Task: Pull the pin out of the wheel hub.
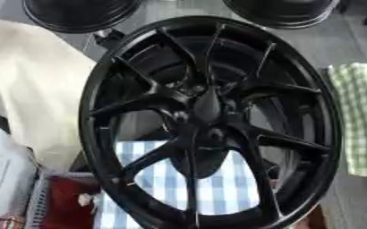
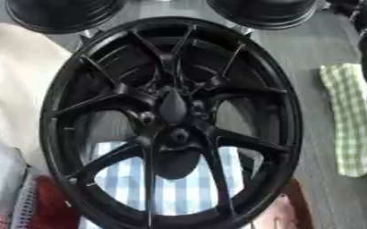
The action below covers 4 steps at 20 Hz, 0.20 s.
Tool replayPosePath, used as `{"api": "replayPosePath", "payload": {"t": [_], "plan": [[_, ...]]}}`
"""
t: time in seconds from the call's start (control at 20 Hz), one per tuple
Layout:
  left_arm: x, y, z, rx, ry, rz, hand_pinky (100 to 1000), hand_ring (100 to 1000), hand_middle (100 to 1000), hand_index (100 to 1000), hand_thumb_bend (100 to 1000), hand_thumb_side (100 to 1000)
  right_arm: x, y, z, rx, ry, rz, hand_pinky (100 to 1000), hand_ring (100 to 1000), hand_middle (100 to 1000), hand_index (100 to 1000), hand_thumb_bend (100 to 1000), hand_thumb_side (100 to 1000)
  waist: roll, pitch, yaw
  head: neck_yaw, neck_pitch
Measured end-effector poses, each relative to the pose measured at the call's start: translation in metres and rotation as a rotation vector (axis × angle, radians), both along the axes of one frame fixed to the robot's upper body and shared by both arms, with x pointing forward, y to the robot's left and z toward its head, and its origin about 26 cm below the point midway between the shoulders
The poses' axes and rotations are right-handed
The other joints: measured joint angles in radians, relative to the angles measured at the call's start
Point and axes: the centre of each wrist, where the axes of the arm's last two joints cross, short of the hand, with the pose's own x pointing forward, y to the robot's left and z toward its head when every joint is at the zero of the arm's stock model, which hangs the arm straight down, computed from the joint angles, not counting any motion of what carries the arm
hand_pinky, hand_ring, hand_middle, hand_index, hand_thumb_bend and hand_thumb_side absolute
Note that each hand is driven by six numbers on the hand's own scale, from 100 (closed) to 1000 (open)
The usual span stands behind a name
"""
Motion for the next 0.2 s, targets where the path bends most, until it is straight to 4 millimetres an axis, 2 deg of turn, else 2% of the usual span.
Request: {"api": "replayPosePath", "payload": {"t": [0.2], "plan": [[-0.010,-0.029,-0.014,-0.229,-0.164,-0.089,822,730,695,810,185,796,-0.001,0.000,0.002,0.001,-0.009,0.002,884,735,653,704,100,620,-0.004,0.000,0.000,-0.007,-0.002]]}}
